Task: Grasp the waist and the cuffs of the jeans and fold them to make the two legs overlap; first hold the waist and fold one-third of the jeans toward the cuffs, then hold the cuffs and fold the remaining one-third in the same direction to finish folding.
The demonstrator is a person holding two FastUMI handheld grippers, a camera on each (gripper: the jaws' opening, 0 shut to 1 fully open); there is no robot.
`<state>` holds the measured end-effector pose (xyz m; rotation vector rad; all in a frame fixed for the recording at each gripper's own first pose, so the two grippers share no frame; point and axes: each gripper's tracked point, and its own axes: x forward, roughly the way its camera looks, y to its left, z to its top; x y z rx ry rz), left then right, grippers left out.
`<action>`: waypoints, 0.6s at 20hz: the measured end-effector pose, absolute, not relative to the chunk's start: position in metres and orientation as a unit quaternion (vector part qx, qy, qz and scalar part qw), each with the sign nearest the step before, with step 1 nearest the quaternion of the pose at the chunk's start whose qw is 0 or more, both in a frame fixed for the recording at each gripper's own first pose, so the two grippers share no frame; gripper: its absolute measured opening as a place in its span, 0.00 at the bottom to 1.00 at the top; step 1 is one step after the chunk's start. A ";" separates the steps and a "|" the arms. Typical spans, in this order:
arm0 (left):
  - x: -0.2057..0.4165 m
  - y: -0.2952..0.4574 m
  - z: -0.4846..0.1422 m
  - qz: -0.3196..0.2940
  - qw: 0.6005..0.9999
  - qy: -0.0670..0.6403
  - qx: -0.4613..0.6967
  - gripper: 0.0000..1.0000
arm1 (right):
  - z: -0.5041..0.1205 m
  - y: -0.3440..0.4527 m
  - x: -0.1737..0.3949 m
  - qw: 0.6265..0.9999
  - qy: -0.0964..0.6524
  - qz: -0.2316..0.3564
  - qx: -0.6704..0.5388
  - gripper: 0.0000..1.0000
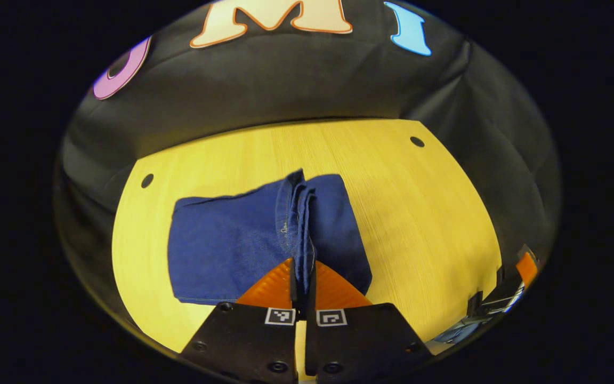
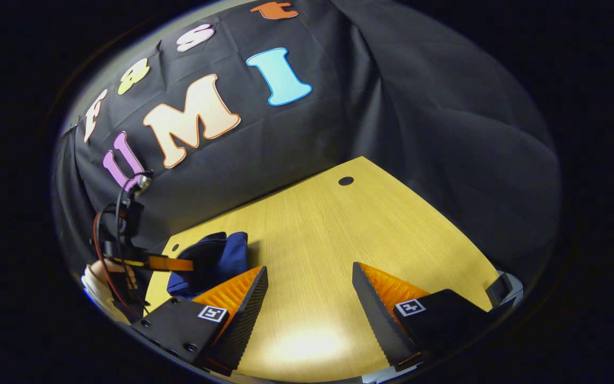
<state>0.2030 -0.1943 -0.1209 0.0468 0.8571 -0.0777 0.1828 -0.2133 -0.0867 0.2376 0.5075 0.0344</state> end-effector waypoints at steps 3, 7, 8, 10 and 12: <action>0.194 -0.203 -0.165 -0.023 0.898 0.439 0.030 0.00 | -0.085 -0.209 0.184 0.961 0.252 0.027 0.113 0.92; 0.195 -0.207 -0.188 -0.006 0.897 0.438 0.051 0.01 | -0.090 -0.202 0.182 0.957 0.262 0.037 0.115 0.92; 0.195 -0.207 -0.188 -0.006 0.897 0.439 0.054 0.02 | -0.092 -0.201 0.181 0.956 0.265 0.039 0.117 0.92; 0.196 -0.207 -0.192 -0.005 0.896 0.439 0.056 0.03 | -0.097 -0.196 0.180 0.953 0.271 0.043 0.124 0.98; 0.194 -0.206 -0.195 -0.007 0.895 0.442 0.059 0.05 | -0.100 -0.193 0.177 0.952 0.276 0.046 0.128 0.98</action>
